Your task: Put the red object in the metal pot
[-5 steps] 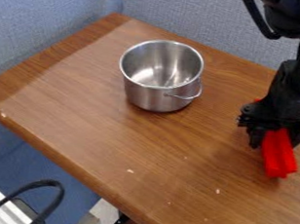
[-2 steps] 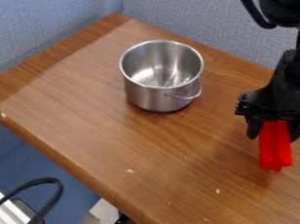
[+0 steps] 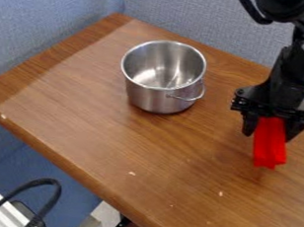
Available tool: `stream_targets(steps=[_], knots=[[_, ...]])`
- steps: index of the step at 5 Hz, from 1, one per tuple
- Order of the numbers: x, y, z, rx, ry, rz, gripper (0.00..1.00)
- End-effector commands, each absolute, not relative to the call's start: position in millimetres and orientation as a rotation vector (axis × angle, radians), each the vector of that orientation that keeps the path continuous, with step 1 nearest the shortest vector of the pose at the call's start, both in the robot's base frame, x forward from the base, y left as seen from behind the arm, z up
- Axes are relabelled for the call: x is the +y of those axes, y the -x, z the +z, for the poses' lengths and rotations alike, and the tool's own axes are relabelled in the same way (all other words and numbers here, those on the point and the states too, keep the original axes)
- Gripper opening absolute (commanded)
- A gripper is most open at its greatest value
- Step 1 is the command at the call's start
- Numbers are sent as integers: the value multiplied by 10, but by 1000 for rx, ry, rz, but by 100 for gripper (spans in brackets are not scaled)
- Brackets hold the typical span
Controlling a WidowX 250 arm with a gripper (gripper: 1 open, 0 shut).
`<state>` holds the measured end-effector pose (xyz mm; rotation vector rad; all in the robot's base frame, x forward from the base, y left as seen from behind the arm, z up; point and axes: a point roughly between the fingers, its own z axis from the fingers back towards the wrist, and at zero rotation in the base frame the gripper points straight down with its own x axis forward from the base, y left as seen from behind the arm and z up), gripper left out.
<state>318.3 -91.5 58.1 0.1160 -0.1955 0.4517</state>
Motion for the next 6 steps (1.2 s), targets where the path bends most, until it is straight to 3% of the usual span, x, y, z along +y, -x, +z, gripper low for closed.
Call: stream_targets(steps=[1,6], knots=[[-843,-3231,866,-254,-86,450,0],[-778,-3219,930,-224,-100,388,0]])
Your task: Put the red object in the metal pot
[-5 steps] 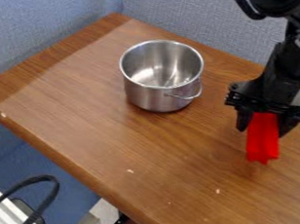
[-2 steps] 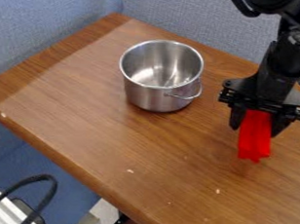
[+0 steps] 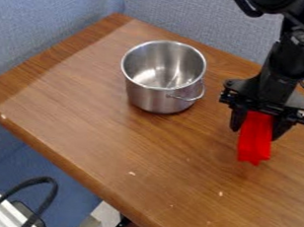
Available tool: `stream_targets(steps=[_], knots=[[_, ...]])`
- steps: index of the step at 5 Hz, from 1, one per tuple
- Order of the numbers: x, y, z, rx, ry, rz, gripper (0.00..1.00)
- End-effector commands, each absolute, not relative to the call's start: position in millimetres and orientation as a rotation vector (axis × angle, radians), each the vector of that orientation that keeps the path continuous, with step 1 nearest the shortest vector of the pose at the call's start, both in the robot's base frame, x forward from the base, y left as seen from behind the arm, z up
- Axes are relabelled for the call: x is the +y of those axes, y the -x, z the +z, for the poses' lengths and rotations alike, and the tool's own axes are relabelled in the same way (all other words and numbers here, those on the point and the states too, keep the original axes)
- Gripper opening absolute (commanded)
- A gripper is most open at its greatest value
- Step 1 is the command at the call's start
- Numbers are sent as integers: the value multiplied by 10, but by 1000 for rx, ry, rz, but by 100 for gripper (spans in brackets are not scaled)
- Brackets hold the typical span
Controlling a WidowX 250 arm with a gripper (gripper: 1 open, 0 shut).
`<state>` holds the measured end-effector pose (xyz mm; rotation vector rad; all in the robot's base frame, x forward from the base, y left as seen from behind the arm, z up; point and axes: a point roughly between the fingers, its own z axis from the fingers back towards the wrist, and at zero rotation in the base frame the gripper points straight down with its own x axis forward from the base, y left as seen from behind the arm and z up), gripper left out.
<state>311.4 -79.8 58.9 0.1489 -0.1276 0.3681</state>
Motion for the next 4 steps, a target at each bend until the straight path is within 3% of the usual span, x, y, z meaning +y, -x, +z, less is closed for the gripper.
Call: stream_targets(steps=[1,4], knots=[[-767,-3218,941,-218,-103,382,0],[-739,-3217,983,-195,-112,357,0]])
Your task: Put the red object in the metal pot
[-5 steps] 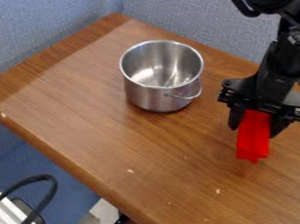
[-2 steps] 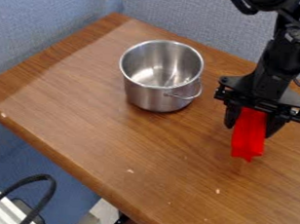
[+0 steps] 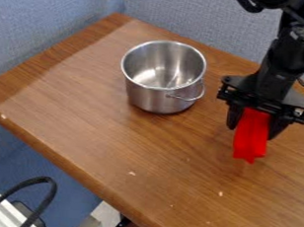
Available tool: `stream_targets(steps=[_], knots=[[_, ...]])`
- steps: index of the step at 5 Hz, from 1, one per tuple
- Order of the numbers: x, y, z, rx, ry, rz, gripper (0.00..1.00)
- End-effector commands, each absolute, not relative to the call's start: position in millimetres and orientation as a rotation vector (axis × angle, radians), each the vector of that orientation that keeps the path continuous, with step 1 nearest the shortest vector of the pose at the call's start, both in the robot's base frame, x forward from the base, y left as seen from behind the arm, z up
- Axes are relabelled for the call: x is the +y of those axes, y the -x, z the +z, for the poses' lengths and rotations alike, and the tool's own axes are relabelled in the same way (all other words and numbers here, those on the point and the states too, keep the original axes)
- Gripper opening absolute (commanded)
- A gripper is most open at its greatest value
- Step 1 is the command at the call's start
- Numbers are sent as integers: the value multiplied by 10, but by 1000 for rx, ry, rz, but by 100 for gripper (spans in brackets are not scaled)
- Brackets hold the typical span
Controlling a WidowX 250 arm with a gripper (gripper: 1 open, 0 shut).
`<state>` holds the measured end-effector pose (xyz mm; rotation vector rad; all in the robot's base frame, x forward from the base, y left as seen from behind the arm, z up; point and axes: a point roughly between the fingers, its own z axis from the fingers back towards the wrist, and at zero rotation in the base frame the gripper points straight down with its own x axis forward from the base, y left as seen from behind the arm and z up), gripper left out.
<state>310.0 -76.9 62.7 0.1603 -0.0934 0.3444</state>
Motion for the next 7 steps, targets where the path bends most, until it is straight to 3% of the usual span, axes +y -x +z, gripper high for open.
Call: stream_targets(steps=[1,2,3,5,7], knots=[[-730,-3217,1002,-185,-113,346,0],[-731,-3255,1078,-179,-104,294,0],[-652,-3350,1302,-217,-80,215,0],[-403,-3319,1221,-233,-92,194,0],[-376,-3432,1074,-225,-35,185,0]])
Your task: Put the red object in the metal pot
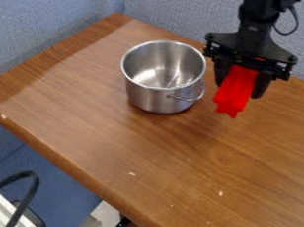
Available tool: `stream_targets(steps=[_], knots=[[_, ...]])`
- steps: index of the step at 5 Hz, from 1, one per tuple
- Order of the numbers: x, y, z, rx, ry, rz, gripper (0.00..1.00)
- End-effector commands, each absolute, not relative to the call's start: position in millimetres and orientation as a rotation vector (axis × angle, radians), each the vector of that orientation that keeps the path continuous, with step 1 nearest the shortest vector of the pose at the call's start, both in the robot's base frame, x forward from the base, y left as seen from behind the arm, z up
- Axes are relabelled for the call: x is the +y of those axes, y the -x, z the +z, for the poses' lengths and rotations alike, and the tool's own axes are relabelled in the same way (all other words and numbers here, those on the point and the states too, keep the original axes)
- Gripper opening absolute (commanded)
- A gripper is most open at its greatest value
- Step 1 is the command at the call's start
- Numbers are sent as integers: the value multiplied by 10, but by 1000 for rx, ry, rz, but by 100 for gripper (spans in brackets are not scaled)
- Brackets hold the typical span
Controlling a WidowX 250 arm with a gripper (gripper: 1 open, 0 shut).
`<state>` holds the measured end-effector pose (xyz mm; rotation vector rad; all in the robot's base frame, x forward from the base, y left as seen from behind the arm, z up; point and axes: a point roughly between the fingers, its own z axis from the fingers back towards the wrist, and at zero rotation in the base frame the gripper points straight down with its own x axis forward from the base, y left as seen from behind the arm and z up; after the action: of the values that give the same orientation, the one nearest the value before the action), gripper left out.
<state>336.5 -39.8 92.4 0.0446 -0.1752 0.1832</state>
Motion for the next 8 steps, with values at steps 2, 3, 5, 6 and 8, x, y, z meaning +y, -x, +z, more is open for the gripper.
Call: stream_targets(steps=[2,3,5,6,8], knots=[[-440,-3454,989,-231,-3,160,0],[-477,-3585,916,-231,10,170,0],[-468,-3504,1063,-206,26,142,0],[-466,-3462,1178,-190,36,122,0],[-190,-3185,1527,-195,55,122,0]])
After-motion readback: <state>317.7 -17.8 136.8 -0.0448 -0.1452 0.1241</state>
